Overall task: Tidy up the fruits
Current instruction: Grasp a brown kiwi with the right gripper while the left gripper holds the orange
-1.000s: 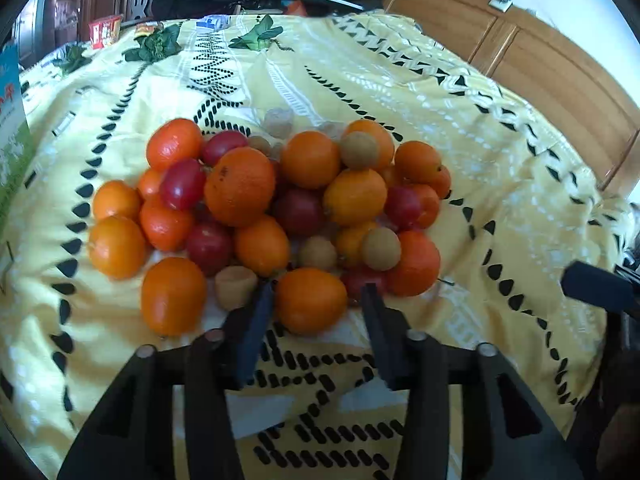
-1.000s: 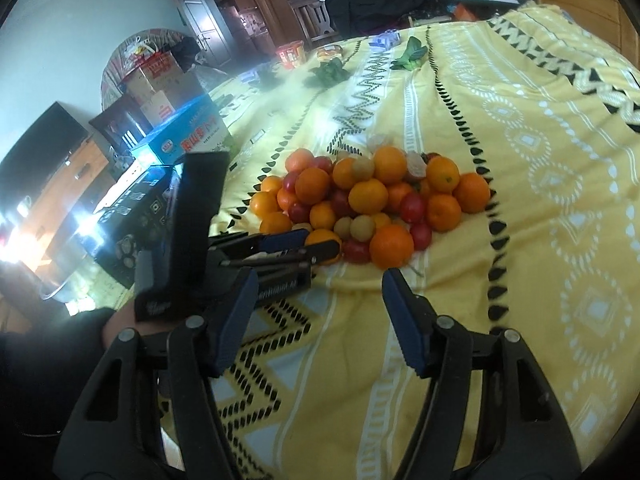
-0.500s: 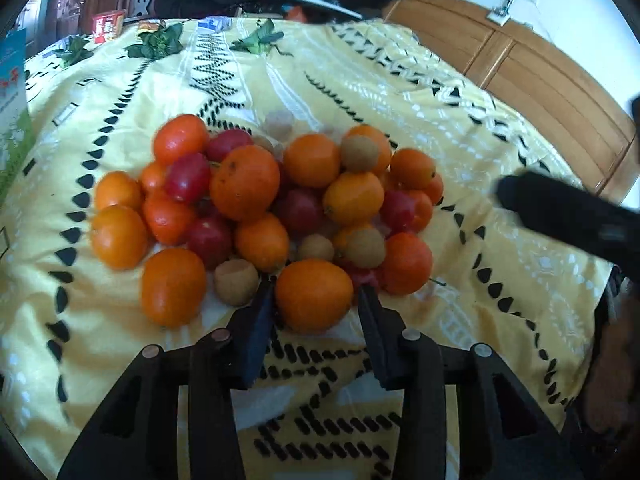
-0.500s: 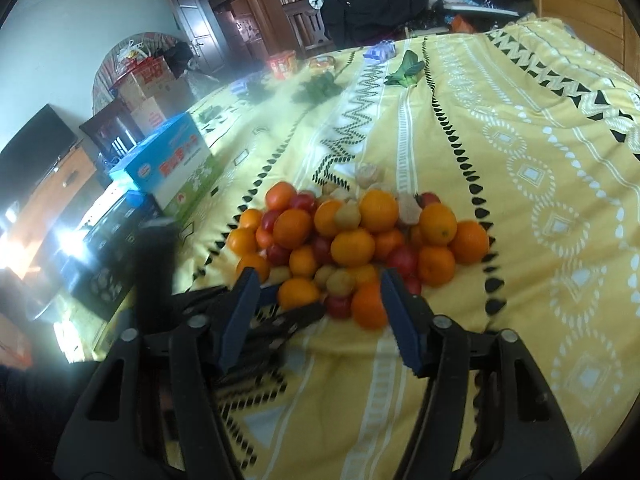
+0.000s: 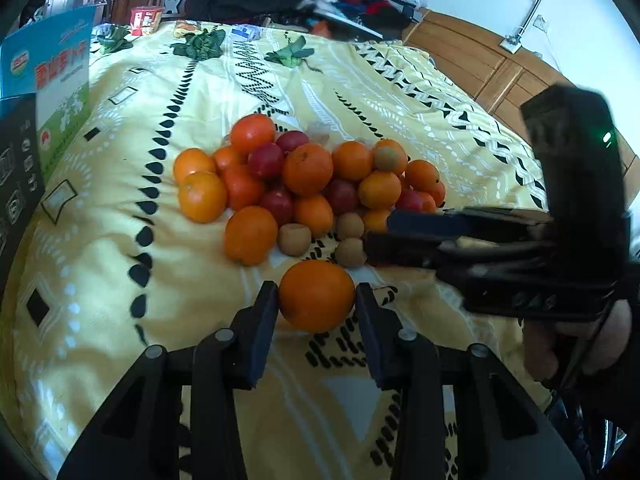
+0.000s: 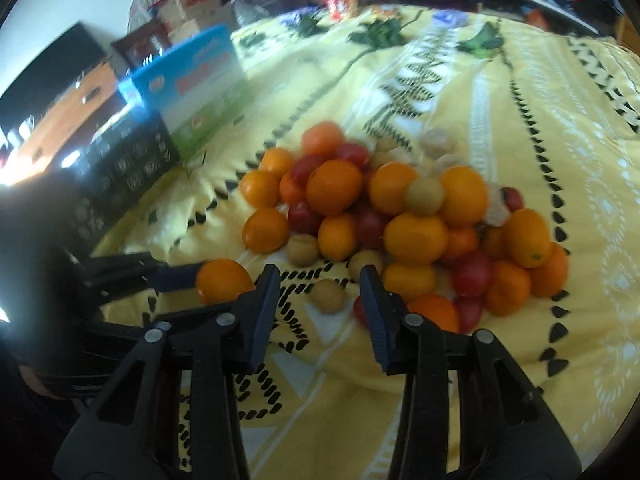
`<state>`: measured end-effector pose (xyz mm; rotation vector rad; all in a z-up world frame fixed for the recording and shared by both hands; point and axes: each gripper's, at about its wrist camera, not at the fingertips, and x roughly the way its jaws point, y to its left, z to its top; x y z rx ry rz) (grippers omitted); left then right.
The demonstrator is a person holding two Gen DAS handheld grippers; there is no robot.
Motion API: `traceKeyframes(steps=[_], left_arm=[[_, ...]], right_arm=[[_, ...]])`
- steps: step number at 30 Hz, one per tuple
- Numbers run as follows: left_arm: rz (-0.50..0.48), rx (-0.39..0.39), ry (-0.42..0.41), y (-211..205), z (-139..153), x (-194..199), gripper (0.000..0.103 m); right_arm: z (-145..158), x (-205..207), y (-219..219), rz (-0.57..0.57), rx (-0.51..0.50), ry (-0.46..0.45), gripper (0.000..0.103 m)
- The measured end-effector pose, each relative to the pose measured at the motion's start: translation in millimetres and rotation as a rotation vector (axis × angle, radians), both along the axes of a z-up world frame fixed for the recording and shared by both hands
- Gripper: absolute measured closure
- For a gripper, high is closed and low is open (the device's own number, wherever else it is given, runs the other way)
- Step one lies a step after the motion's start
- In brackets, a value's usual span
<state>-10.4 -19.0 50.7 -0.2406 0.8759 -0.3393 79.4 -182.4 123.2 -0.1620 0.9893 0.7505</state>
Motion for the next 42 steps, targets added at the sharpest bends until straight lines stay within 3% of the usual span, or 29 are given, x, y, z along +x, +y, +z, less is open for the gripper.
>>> traceKeyframes(steps=[13,16,18,27,30,38,42], left_arm=[[0.027,-0.016,-0.006,11.9,3.6,-8.5,0.063],[0.033,-0.015,-0.011,12.4,7.0,-8.3,0.063],[0.035,-0.012,-0.016,12.3,9.7,-9.0,0.063],[0.076,0.019,-0.076,27.9,41.5,-22.0,0.063],[0.1,0.027,-0.078,37.2,46.6,-30.0,0.063],[0.115,0.008,-0.044,47.6,39.4,-39.6,0.063],[0.109,-0.011,-0.043,48.5,36.3,-34.4,0.063]], right_arm=[[-29.2,0.6,21.4,0.079,-0.149,-0.049,0.063],[-28.8,-2.2,21.8,0.066,-0.181,-0.084,0.073],[-26.0,-2.9,16.6,0.041,-0.173,-0.088,0.085],[28.4,-29.5,12.4,0.01,-0.037,-0.154,0.088],[29.1,-33.5,15.0,0.013,-0.06,-0.162,0.088],[-14.3,-6.2,-0.7,-0.051,0.011,0.116,0.088],[-26.9,2.5,1.8,-0.095,-0.053,0.186,0.088]])
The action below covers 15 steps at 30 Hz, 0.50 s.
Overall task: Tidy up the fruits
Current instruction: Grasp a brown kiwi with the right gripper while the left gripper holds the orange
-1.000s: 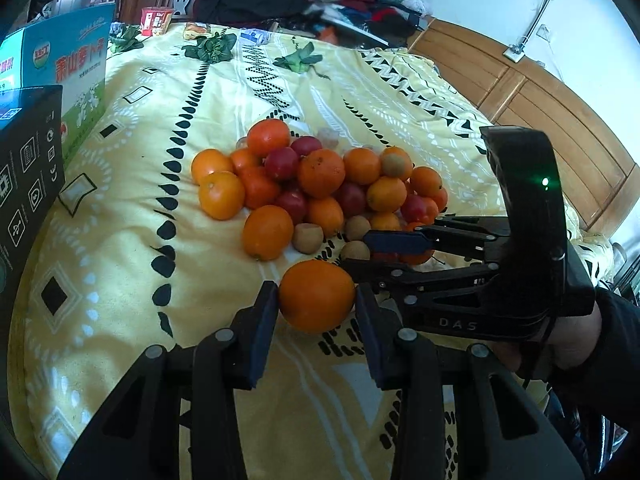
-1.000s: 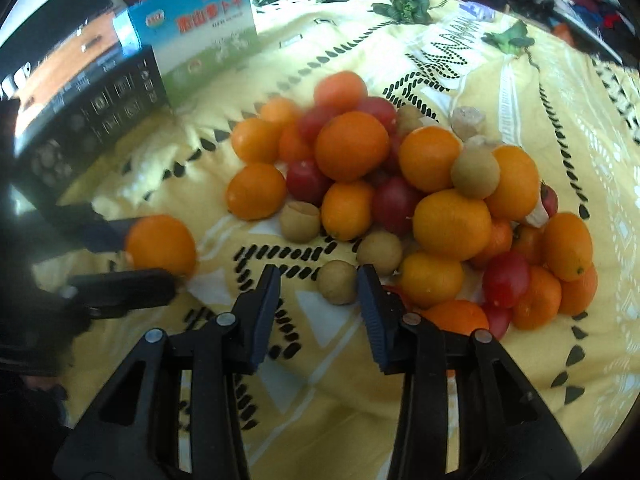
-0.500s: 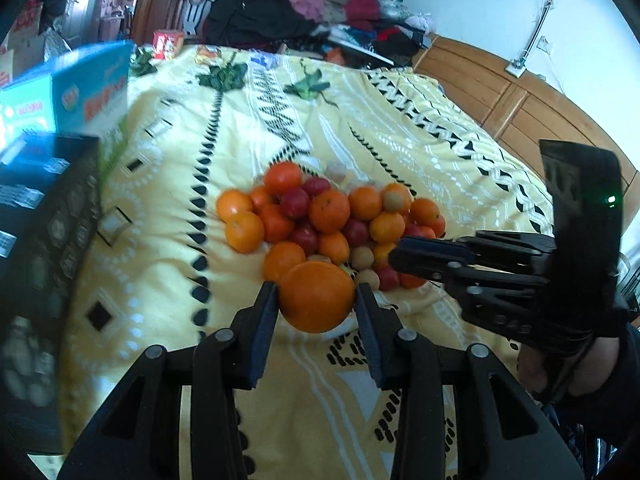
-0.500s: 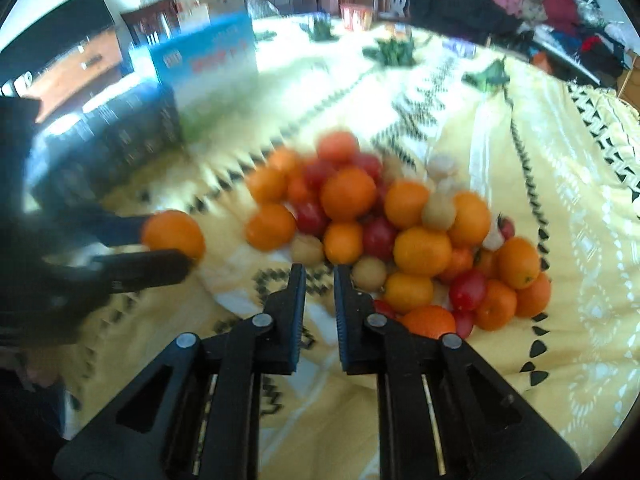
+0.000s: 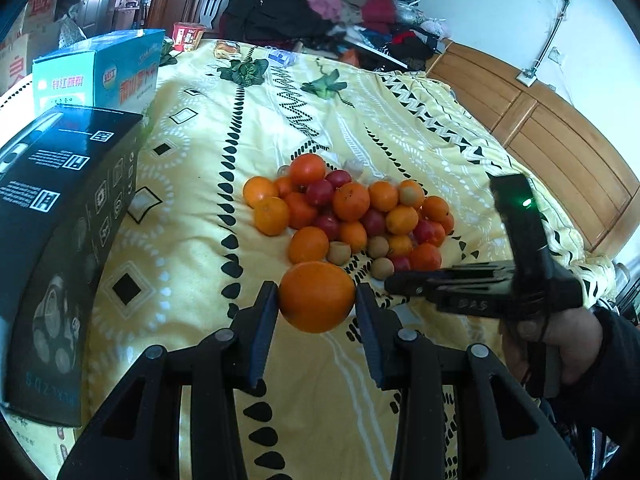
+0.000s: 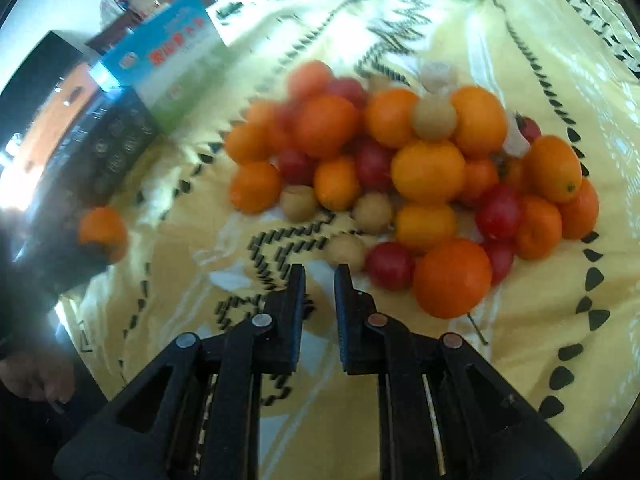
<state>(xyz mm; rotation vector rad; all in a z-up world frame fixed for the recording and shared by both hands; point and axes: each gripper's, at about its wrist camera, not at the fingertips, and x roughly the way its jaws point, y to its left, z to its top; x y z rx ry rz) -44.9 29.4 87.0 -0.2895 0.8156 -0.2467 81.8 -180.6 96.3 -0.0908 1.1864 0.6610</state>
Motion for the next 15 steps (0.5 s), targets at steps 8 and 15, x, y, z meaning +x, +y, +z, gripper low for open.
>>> traceKeyframes(steps=[8,15], left_arm=[[0.0,-0.008,0.008,5.5,-2.9,7.6,0.063],[0.009,-0.019,0.014,10.2,-4.6,9.2,0.062]], right_arm=[[-4.1,12.5,12.7,-0.066,-0.01,-0.085,0.081],[-4.3,0.9,27.9,-0.033,-0.01,-0.112,0.04]])
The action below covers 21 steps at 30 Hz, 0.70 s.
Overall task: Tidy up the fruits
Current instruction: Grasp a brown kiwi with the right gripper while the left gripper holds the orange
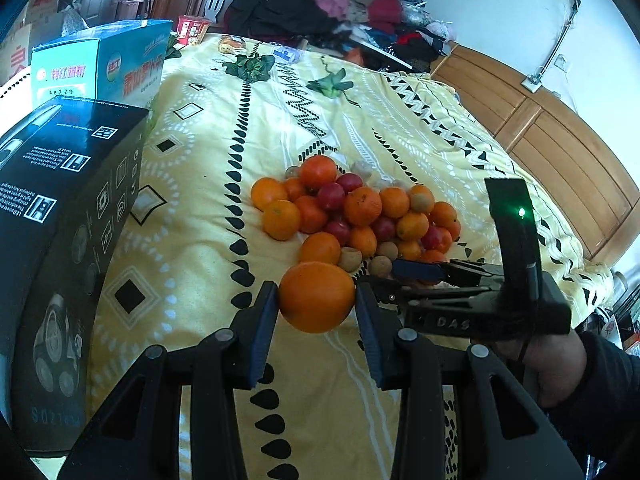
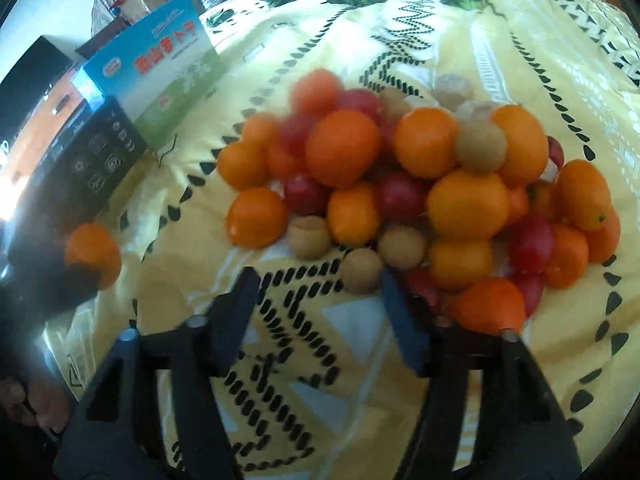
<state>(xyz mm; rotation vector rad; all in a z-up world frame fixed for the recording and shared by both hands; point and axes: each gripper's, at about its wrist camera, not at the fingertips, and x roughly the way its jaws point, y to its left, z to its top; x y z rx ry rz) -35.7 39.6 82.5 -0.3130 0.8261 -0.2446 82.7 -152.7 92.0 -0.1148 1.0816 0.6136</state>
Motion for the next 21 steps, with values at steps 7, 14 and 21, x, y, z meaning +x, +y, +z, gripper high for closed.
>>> traceKeyframes(steps=[7,14,21], left_arm=[[0.004,0.006,-0.01,2.3,2.2,-2.0,0.063],[0.0,0.003,-0.004,0.1,-1.4,1.4,0.063],[-0.006,0.005,-0.005,-2.5,-0.5,1.1,0.062]], right_arm=[[22.3,-20.6,5.7,0.144,0.082,-0.043,0.057],[16.8,-11.1,-8.4,0.073,0.016,-0.075,0.058],[0.8,1.7,11.4,0.075,-0.083,-0.096,0.058]])
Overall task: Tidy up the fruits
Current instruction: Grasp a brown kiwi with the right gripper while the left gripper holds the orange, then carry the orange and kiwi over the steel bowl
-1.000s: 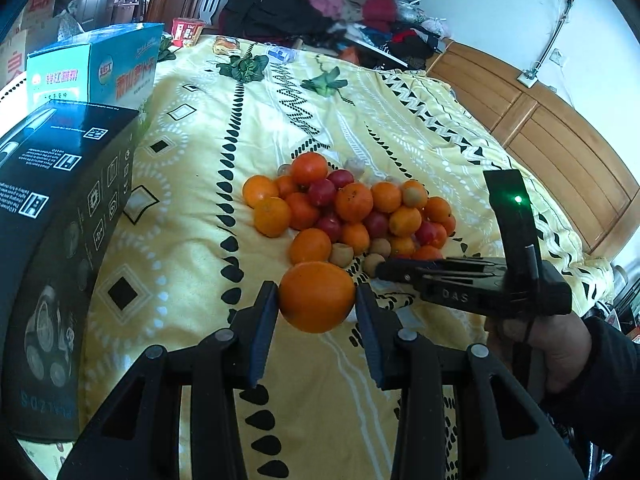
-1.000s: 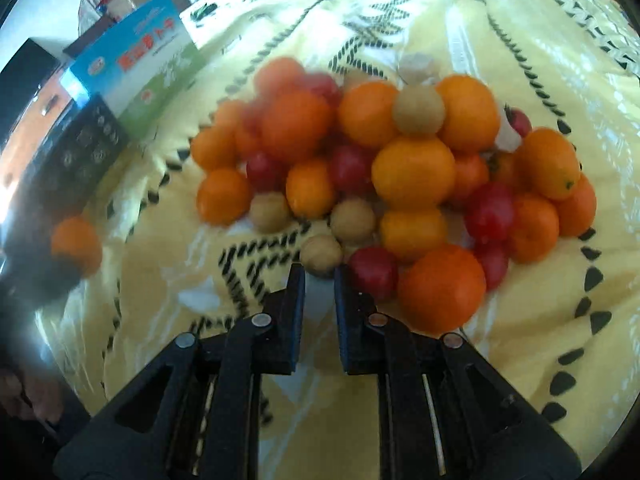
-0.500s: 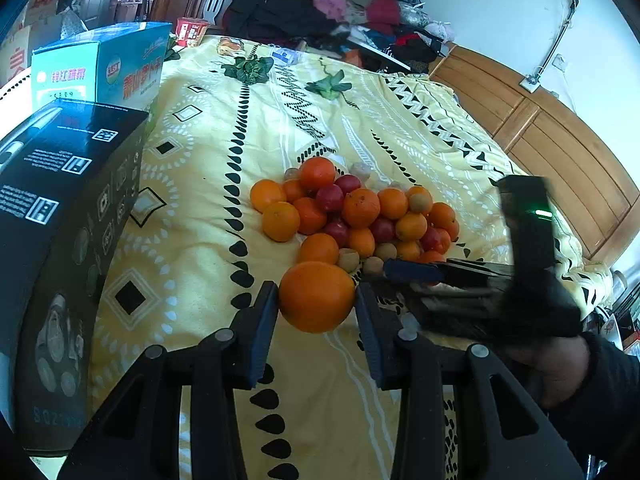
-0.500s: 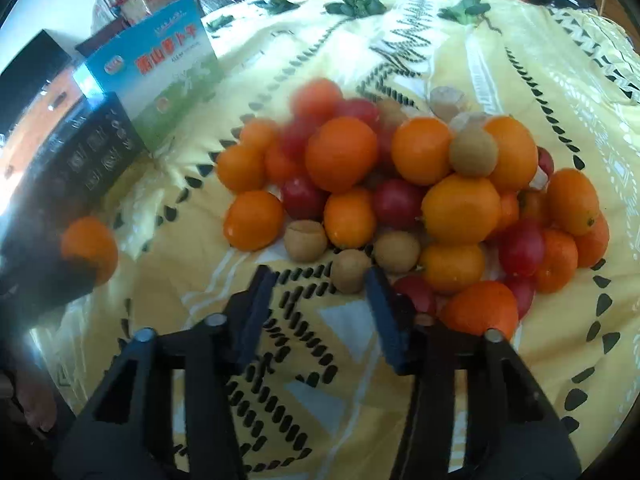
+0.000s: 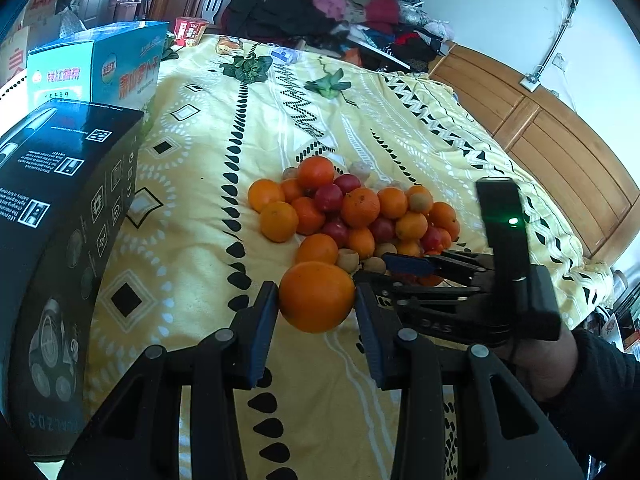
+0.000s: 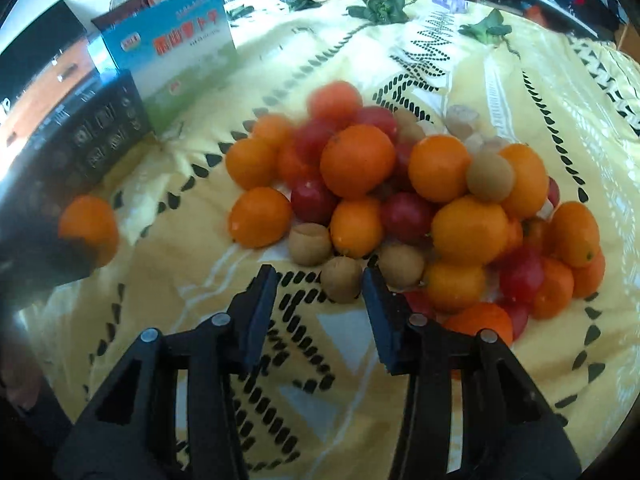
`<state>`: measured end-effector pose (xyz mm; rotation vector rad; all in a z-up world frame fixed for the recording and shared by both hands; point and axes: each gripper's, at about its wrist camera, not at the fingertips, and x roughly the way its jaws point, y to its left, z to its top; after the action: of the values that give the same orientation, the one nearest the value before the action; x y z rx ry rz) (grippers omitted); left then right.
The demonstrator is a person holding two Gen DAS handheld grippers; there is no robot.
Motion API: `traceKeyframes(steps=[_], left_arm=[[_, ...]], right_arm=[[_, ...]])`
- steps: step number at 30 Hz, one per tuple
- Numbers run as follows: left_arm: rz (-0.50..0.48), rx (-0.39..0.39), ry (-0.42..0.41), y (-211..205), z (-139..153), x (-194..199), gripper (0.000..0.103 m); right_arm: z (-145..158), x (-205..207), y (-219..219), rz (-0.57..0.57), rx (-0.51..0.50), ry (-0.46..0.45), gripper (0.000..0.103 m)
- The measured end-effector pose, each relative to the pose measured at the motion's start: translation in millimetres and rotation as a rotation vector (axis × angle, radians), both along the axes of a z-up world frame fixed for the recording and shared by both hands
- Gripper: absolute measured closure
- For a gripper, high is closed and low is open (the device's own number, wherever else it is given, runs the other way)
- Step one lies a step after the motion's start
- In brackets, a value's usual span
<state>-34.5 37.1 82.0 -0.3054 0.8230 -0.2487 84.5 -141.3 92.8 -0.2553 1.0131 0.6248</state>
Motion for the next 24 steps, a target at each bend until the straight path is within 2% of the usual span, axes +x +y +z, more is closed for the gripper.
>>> traceKeyframes(steps=[4,7,10,13,19,24], left_arm=[[-0.004,-0.004,0.004,-2.1,-1.1,2.0,0.063],[-0.006,-0.002,0.003,-3.2,-0.5,3.0,0.062],[0.005,0.01,-0.007,-0.5,4.7,1.8,0.062],[0.032,0.045,-0.036,8.1,18.1,-3.1,0.063],[0.139,0.089,-0.139,47.2,67.6,-29.5,0.063],[0.305,0.142,-0.192,107.2,109.8,-65.2,0.063]], right_arm=[[-6.8,0.5,-3.7,-0.004,-0.022,-0.015,0.067],[-6.4,-3.0,-10.1,-0.027,-0.024,-0.031,0.08],[2.1,-9.6,-15.5,-0.043,-0.002,-0.05,0.079],[29.8,-22.9,-10.9,-0.023,0.044,-0.097,0.079],[104.8,-50.8,26.3,0.084,0.148,-0.218,0.079],[153.3,-78.1,86.9,0.232,0.262,-0.234,0.079]])
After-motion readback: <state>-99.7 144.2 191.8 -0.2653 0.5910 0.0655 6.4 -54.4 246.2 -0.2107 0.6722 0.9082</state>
